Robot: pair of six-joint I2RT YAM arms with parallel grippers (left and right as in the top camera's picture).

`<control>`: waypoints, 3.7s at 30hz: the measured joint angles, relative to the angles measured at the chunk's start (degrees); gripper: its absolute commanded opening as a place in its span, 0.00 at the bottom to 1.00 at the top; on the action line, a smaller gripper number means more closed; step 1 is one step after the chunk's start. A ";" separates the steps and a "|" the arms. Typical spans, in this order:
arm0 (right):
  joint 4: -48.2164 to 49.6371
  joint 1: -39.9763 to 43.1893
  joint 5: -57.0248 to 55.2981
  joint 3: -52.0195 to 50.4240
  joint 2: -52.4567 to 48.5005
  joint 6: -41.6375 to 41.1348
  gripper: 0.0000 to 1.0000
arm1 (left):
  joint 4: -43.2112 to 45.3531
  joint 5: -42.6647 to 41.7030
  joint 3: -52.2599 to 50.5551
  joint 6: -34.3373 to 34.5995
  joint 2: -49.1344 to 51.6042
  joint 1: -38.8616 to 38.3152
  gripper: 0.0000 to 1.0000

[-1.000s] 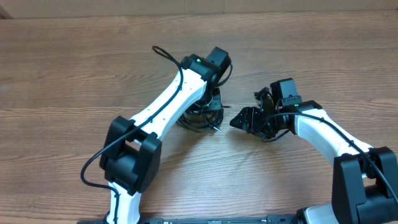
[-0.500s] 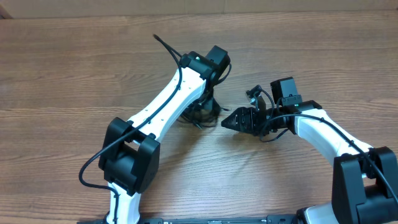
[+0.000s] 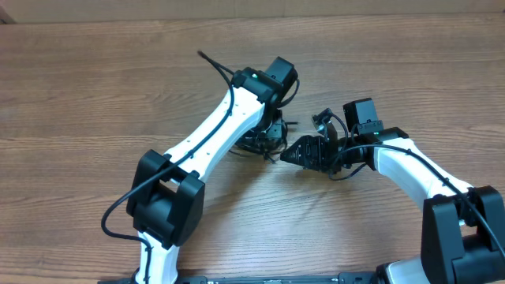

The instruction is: Untangle cables

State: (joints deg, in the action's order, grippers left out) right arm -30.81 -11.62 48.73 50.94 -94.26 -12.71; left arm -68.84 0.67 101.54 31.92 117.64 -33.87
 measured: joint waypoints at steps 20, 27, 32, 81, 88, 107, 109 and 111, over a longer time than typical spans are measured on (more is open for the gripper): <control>8.24 -5.42 -4.63 -0.07 -0.04 -19.69 0.34 | 0.70 -22.84 0.00 -33.14 0.00 5.73 0.04; 14.78 -8.39 -10.54 -0.07 -0.09 -35.23 0.35 | -0.42 -22.99 0.00 -38.14 0.00 6.25 0.04; 16.22 -8.41 -11.54 -0.07 -0.11 -38.32 0.34 | -0.59 -24.63 0.00 -38.56 0.00 7.26 0.04; 16.81 -11.78 -12.79 -0.09 -4.87 -42.80 0.04 | 5.16 -20.98 -1.22 -37.18 0.00 7.72 0.04; 13.42 -11.78 -15.21 -0.09 -4.87 -39.43 0.07 | 7.21 -19.28 -1.29 -31.54 0.00 7.72 0.04; 10.01 -11.78 -17.22 -0.09 -4.87 -35.85 0.09 | 15.41 -19.43 -6.86 -18.47 0.00 6.93 0.04; 9.66 -11.78 -17.27 -0.09 -4.87 -35.65 0.09 | 16.76 -20.00 -7.43 -18.16 0.00 6.54 0.04; 9.09 -11.78 -17.38 -0.09 -4.87 -35.54 0.09 | 17.88 -20.57 -7.50 -17.88 0.00 6.08 0.04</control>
State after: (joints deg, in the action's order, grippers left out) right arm -21.71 -23.40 31.35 50.85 -99.13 -48.25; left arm -50.96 -19.90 94.04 14.04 117.64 -27.79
